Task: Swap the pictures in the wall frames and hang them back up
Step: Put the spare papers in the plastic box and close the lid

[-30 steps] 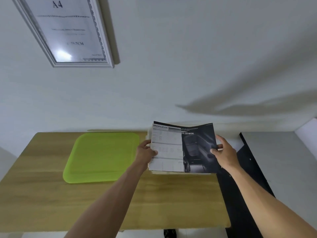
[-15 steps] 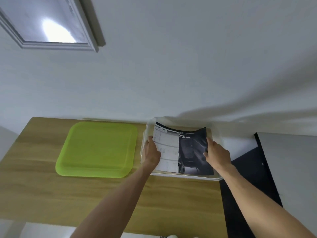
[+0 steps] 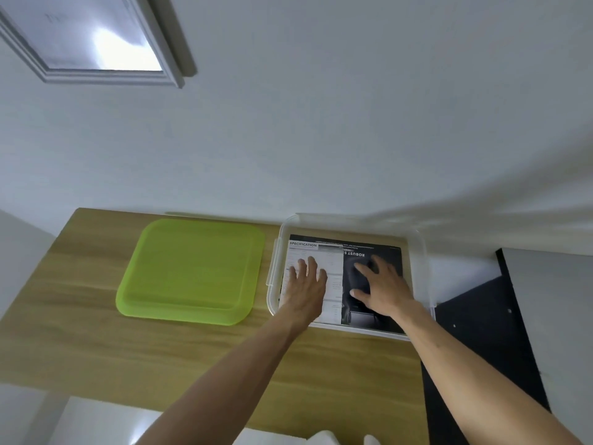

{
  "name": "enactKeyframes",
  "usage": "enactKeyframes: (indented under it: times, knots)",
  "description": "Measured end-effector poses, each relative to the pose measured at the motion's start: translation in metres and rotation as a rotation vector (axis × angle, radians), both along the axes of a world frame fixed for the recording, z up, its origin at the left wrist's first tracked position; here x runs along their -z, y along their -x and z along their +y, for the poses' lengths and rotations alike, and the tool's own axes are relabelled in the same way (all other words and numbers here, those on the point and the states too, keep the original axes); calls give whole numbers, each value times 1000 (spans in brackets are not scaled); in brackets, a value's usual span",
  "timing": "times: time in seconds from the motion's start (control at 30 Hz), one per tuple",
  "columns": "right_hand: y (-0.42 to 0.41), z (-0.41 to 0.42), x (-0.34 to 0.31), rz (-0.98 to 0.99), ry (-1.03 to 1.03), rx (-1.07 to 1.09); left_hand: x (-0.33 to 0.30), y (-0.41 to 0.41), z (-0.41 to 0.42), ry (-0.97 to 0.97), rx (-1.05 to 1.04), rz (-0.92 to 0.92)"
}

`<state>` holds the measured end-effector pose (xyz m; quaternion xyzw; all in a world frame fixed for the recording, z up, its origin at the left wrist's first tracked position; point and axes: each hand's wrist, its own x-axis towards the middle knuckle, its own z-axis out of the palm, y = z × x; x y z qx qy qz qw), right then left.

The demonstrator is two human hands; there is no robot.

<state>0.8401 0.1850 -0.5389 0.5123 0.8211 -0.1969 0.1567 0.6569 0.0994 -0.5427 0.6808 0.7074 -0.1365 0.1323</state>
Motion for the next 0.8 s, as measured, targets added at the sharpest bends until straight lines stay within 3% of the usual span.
enactKeyframes:
  times: [0.17,0.3,0.4,0.53,0.6,0.7,0.8]
  knots:
    - [2,-12,9,-69,40,-4,7,7,-2,175,-154,-171]
    - [3,-11,7,-82,28,-19,2,9,-4,119,-152,-207]
    - [13,-12,-1,-64,-85,-75,-8,16,-6,-69,-125,-273]
    - [46,-13,-22,137,-239,-83,-24,44,-12,-446,-71,-372]
    - [72,-13,-32,264,-333,-107,-33,70,-19,-565,-143,-377]
    - [119,-18,-46,425,-424,-153,-47,122,-32,-588,-321,-335]
    - [170,-37,-59,512,-446,-205,-48,182,-53,-489,-479,-268]
